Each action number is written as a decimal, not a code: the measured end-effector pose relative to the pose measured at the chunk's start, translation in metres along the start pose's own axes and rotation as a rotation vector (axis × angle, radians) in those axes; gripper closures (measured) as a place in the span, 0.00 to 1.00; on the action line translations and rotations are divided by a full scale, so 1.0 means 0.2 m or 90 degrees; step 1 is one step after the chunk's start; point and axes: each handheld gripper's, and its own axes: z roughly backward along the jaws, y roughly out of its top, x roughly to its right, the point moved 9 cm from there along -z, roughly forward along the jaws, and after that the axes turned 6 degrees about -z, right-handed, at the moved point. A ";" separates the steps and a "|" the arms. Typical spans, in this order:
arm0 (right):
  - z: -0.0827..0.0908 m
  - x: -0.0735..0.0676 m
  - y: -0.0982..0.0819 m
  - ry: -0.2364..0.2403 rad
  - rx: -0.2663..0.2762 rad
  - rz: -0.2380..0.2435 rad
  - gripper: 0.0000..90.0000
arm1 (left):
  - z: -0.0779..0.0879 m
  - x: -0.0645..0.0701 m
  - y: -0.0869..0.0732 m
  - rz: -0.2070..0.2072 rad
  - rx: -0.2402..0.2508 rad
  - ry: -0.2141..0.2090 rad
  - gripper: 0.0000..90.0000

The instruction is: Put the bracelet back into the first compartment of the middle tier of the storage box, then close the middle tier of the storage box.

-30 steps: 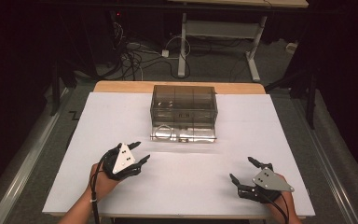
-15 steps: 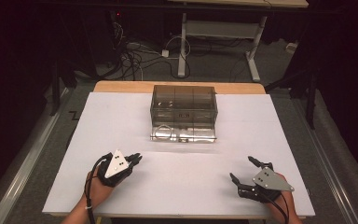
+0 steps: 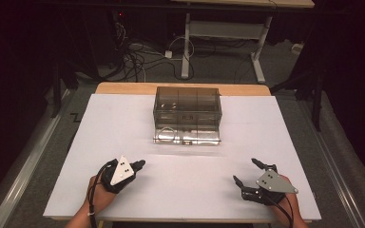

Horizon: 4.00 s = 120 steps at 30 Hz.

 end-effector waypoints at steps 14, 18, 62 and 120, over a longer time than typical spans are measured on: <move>0.00 -0.01 0.00 0.003 -0.002 0.005 0.20 | -0.03 0.03 0.00 -0.022 -0.011 -0.010 0.97; 0.02 0.00 -0.01 -0.001 0.001 0.005 0.20 | -0.04 0.05 0.02 -0.033 -0.010 -0.016 0.97; 0.08 0.00 -0.02 -0.013 0.005 0.002 0.20 | -0.45 0.02 0.35 -0.080 -0.031 -0.021 0.98; 0.09 0.04 -0.05 -0.025 -0.001 0.003 0.20 | -0.68 -0.12 0.41 -0.090 -0.047 0.005 0.98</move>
